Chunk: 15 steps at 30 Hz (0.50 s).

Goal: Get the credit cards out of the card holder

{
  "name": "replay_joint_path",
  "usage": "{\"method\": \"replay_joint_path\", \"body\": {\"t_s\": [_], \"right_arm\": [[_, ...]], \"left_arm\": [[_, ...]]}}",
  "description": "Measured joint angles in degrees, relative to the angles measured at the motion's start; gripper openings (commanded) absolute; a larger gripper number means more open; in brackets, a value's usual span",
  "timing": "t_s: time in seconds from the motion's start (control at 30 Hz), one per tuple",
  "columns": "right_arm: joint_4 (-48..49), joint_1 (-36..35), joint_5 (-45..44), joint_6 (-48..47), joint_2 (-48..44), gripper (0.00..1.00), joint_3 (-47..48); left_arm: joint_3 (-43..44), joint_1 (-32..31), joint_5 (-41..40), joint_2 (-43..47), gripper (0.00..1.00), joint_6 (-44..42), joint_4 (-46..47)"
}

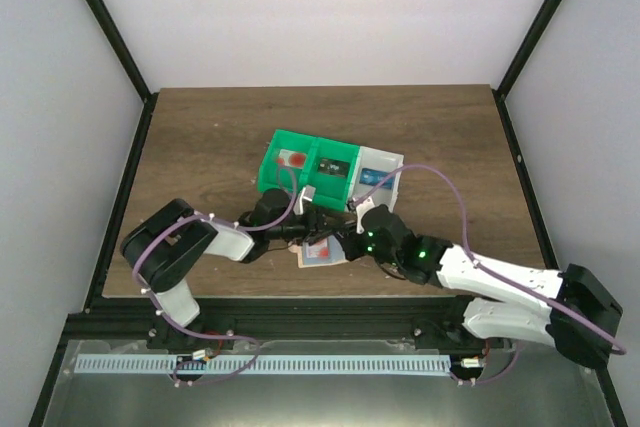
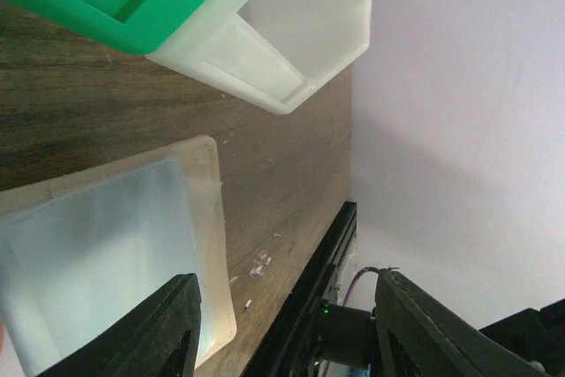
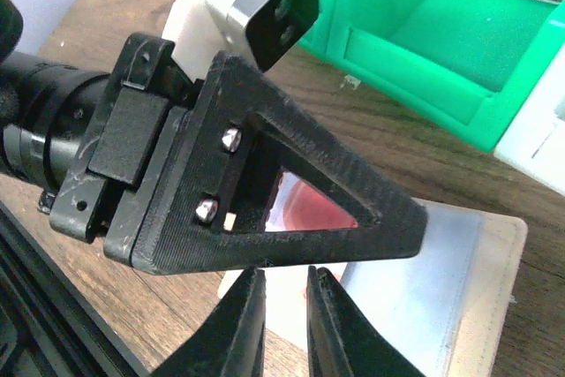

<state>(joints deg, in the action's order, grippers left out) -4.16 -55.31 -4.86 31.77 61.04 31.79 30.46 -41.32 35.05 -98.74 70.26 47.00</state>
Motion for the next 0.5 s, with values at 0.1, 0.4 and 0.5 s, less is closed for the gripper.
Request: {"method": "replay_joint_path", "body": {"t_s": [0.1, 0.4, 0.5], "right_arm": [[1.01, -0.11, 1.29, 0.22, 1.88, 0.13, -0.17], [5.6, 0.28, 6.75, 0.46, 11.43, 0.23, -0.17], [7.87, 1.9, 9.81, 0.66, 14.16, 0.23, -0.26]], "left_arm": [[0.66, -0.02, -0.59, 0.07, 0.56, -1.25, -2.38], [-1.18, 5.03, -4.79, 11.04, 0.26, -6.16, -15.04], [-2.54, 7.34, -6.82, 16.22, 0.09, -8.22, -19.61]]}}
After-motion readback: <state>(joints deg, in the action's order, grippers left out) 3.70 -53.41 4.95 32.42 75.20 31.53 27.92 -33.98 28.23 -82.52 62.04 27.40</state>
